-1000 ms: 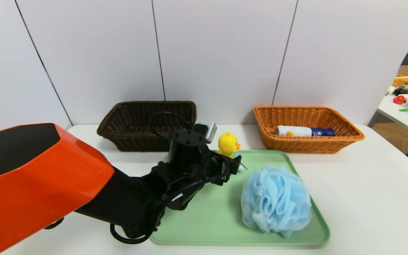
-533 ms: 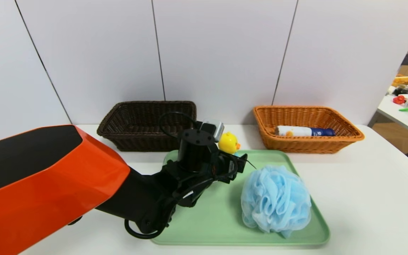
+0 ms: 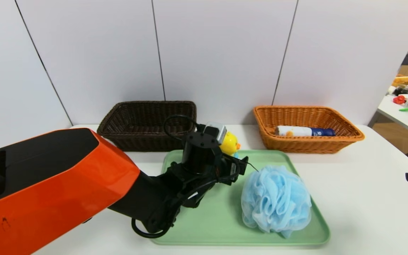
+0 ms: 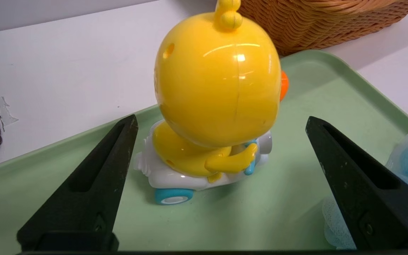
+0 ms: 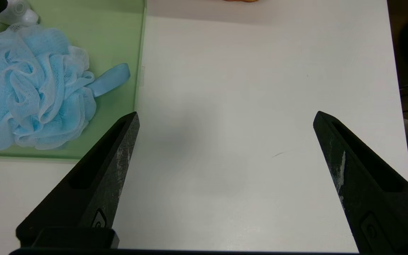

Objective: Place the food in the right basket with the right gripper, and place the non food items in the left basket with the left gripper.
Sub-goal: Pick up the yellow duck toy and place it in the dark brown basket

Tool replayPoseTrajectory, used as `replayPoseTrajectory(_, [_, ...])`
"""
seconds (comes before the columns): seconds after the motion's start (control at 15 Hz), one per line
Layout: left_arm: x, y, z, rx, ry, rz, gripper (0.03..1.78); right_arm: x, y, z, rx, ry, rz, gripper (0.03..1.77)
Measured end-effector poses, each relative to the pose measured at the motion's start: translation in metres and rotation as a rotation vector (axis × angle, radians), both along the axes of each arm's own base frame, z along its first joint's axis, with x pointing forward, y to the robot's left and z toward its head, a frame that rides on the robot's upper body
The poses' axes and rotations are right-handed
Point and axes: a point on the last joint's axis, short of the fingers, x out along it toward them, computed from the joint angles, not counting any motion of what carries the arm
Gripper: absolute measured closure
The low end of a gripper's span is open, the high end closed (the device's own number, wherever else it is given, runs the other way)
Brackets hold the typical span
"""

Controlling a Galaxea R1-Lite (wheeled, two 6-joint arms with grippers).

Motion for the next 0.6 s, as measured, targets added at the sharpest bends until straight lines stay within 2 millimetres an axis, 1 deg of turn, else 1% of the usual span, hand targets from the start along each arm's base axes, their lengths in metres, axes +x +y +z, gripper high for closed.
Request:
replayPoseTrajectory(0.27, [0.0042,-0.0043,0.0006,-0.026,-0.024,0.004,0.12,0.0004,0.0001,-0.0008,0.000,0.001,0.002,0.10])
replayPoseTrajectory(0.6, [0.0068,-0.0067,-0.0076,-0.023,-0.025,0.016,0.12,-0.0034,-0.0003,0.0003,0.005,-0.011,0.009,0.10])
